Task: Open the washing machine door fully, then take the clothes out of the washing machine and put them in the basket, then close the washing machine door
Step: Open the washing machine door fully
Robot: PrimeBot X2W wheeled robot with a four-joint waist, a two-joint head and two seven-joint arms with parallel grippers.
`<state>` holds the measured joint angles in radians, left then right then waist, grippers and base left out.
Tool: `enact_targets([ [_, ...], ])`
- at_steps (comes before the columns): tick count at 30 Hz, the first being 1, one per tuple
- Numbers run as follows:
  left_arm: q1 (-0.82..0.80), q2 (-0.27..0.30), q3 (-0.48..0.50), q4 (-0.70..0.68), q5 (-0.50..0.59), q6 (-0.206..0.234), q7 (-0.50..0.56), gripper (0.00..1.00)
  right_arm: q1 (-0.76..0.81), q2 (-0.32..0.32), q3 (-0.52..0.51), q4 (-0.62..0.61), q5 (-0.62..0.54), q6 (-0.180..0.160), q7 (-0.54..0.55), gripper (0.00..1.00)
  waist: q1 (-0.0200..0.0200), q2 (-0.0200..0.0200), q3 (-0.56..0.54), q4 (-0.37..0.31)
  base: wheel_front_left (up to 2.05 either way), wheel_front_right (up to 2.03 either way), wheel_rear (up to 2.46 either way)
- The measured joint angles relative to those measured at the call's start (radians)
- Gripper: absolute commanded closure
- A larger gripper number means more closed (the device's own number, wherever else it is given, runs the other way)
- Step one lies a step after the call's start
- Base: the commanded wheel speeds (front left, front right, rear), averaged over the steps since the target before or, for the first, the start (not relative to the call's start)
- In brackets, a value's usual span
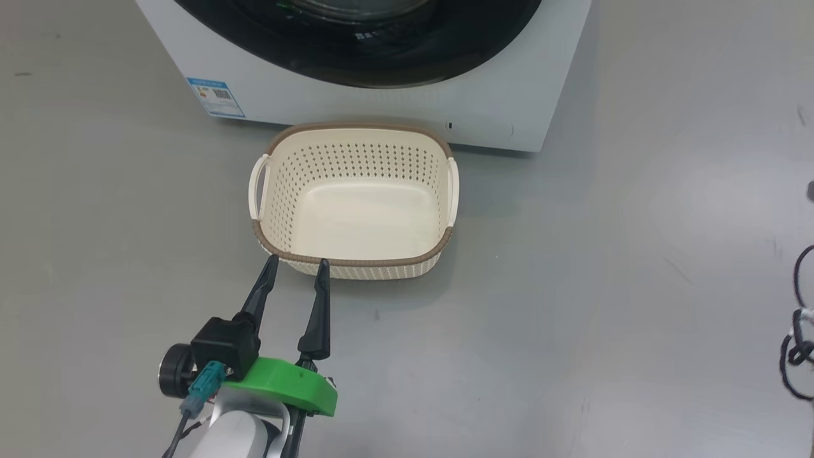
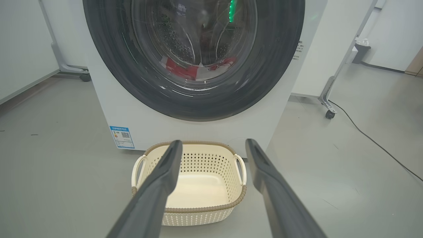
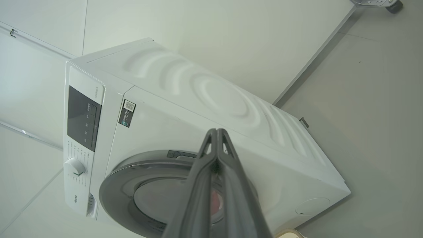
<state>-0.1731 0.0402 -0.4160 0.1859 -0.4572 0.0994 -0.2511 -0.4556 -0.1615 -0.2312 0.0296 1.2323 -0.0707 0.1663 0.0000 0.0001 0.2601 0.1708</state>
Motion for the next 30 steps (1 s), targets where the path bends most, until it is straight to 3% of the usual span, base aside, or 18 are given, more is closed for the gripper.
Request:
enact_targets([
  [16, -0.078, -0.002, -0.076, -0.034, -0.047, 0.001, -0.001, 0.00, -0.334, -0.164, 0.021, 0.036, -0.040, -0.047, 0.127, 1.00, 0.0001, 0.0000, 0.154, 0.096, 0.00, 0.00, 0.00],
  [30, -0.137, -0.003, -0.134, -0.055, -0.080, 0.004, -0.001, 0.00, -0.606, -0.157, 0.084, 0.148, -0.033, -0.056, 0.222, 1.00, 0.0001, 0.0000, 0.269, 0.178, 0.00, 0.00, 0.00],
])
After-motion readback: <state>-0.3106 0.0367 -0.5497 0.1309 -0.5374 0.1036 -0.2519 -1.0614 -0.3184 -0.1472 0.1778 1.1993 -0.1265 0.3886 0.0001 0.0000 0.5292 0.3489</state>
